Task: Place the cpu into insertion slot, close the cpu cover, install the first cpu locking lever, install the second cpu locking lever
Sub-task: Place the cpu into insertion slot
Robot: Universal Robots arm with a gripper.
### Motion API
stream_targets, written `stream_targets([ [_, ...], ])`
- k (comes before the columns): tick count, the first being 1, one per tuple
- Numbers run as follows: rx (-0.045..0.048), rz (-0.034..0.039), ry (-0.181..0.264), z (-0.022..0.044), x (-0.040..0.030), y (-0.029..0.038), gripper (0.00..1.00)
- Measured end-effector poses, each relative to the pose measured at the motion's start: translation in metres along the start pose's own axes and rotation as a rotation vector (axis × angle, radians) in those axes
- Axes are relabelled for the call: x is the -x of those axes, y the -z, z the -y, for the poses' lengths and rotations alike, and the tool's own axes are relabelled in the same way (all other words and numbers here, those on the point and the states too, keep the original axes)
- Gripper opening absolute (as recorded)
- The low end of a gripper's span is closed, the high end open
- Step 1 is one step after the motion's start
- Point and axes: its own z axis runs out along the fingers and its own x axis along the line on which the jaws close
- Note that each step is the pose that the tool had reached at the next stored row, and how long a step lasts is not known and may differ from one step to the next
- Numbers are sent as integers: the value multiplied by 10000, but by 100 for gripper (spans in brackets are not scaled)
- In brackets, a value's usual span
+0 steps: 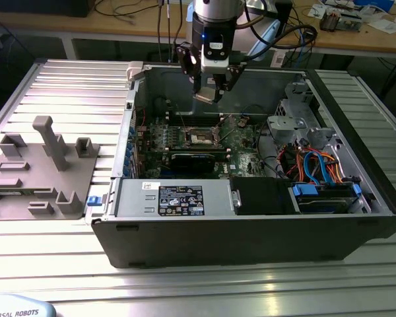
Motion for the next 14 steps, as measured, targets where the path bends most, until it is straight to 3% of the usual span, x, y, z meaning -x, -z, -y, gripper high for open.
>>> stream_targets([
  [14,6,26,-294,0,0,-1,54],
])
